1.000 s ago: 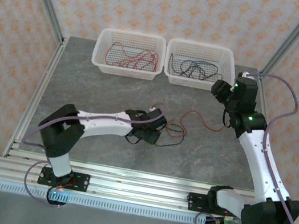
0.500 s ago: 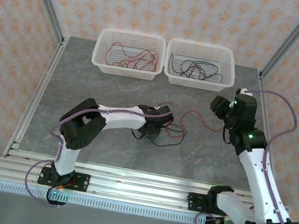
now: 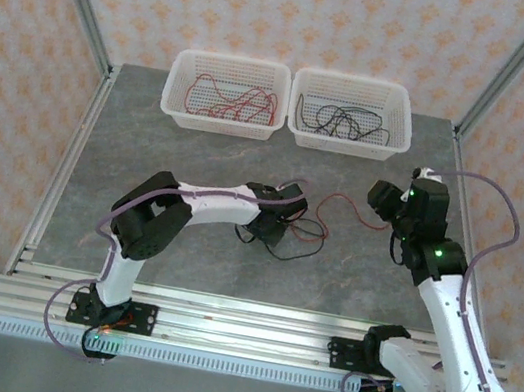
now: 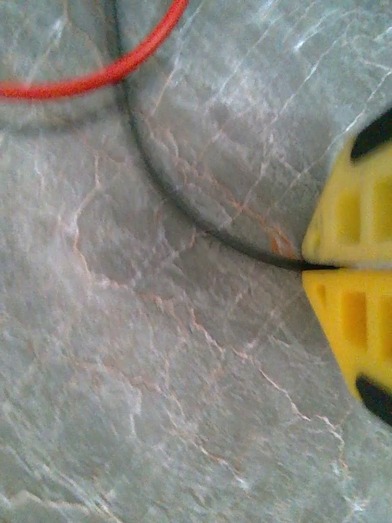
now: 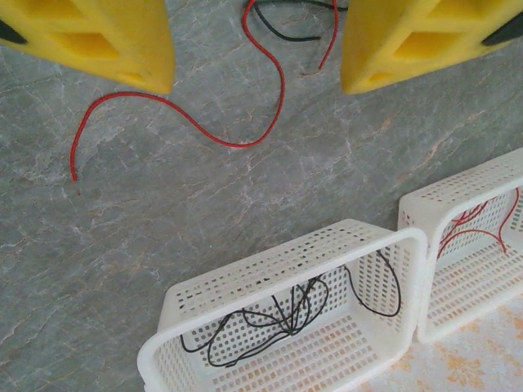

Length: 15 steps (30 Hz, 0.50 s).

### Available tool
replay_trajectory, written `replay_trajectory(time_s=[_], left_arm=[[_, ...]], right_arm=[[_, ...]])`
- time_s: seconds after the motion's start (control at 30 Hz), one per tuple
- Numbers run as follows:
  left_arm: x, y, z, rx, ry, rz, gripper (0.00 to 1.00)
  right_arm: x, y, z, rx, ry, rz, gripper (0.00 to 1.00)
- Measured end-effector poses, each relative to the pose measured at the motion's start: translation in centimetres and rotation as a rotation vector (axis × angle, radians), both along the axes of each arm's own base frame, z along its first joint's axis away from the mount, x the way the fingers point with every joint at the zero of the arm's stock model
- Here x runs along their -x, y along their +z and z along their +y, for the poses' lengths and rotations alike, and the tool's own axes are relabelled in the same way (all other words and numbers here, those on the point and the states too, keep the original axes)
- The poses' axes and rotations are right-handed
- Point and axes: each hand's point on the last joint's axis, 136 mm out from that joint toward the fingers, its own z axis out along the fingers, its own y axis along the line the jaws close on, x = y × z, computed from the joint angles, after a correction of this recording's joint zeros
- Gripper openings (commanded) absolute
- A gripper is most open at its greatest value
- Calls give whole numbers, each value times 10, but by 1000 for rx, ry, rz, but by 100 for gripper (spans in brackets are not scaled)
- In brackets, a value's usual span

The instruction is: Untangle the cables

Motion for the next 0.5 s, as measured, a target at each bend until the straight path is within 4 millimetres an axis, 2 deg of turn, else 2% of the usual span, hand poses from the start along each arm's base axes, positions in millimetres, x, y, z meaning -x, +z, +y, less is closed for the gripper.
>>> replay_trajectory(time_s=[0.37, 0.5], left_arm=[[-5, 5, 2, -12, 8, -24, 0], [-19, 8, 16, -51, 46, -70, 0]], right_arm=[[10, -29, 8, -57, 22, 57, 55], [11, -38, 12, -85, 32, 70, 55]])
